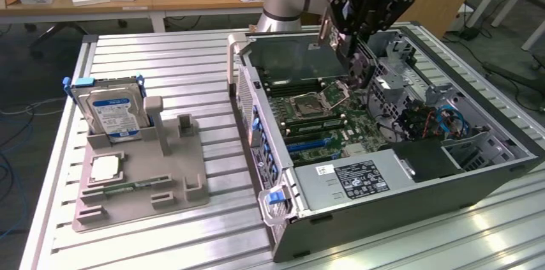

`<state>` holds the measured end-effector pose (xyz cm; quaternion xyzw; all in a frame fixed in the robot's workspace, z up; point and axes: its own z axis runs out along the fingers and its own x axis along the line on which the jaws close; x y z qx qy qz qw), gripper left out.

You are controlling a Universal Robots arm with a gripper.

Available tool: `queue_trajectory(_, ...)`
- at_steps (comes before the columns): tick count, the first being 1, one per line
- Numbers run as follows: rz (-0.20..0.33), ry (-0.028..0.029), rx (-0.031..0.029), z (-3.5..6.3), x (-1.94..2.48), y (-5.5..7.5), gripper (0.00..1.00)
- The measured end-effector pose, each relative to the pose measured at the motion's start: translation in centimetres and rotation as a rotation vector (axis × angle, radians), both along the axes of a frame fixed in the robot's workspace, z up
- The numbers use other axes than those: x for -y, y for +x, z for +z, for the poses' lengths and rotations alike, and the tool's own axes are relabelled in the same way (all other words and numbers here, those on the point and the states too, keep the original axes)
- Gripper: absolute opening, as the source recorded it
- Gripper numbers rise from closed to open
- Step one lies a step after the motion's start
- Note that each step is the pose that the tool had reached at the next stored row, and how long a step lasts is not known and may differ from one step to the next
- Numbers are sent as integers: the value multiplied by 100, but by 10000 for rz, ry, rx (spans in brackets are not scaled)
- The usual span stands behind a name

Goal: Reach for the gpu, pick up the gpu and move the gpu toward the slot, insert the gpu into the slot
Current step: 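Pick up the gpu and move the gpu toward the slot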

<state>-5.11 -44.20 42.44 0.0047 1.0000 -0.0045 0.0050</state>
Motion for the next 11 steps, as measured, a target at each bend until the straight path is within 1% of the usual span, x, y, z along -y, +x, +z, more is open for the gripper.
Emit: queue_trajectory(11,-46,-1,0,0,0,86,26)
